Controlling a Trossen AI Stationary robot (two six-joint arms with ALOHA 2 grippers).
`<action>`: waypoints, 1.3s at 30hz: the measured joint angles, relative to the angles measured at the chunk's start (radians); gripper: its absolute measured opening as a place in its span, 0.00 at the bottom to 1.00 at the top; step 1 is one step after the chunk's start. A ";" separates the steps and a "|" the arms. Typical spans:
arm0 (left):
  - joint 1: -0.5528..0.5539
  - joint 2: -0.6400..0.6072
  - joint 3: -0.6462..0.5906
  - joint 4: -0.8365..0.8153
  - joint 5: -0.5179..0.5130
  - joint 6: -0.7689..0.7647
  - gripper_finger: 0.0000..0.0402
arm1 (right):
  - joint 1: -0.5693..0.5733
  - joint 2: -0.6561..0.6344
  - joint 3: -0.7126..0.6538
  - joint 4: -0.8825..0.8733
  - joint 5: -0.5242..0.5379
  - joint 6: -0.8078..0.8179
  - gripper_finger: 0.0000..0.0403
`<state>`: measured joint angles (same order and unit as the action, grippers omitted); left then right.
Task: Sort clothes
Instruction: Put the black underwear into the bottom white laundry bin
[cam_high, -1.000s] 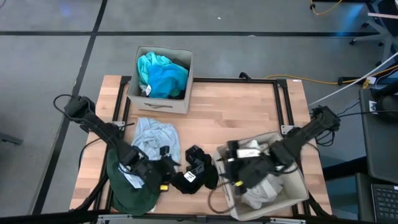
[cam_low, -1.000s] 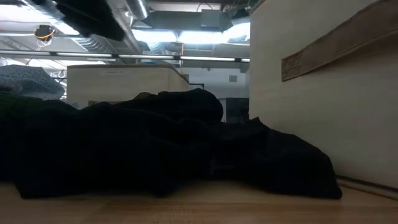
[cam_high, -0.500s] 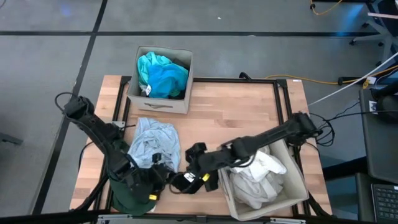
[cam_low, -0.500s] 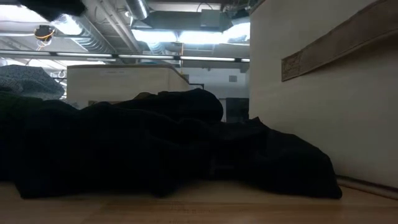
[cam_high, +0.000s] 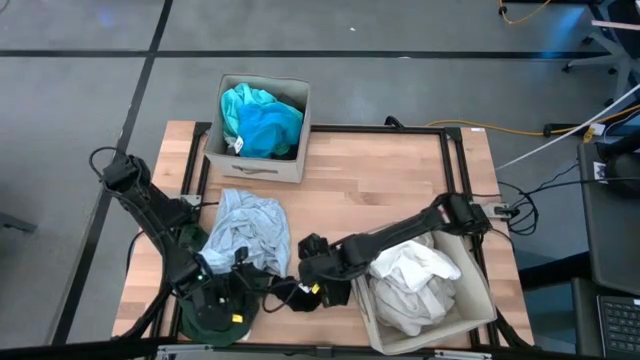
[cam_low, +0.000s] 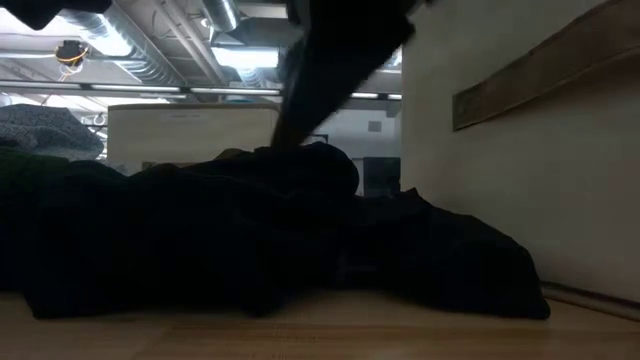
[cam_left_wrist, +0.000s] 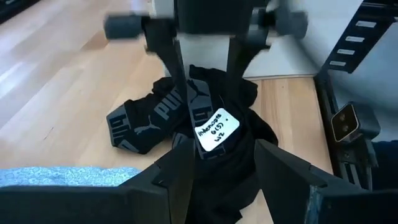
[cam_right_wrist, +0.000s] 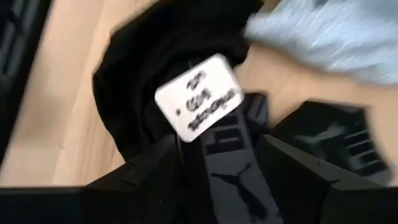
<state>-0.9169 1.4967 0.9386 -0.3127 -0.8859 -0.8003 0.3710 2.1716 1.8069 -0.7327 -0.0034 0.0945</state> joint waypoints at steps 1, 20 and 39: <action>0.000 0.000 0.000 0.000 -0.003 -0.002 0.39 | 0.000 0.013 0.000 -0.004 -0.011 0.003 0.58; 0.000 0.000 0.000 0.002 -0.017 -0.010 0.39 | -0.027 0.156 0.005 -0.052 0.064 0.003 0.45; 0.000 0.000 0.000 0.004 -0.018 -0.011 0.39 | 0.013 0.106 0.108 -0.116 0.264 -0.082 0.02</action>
<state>-0.9169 1.4967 0.9386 -0.3087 -0.9041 -0.8116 0.3840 2.2777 1.9148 -0.8486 0.2607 0.0127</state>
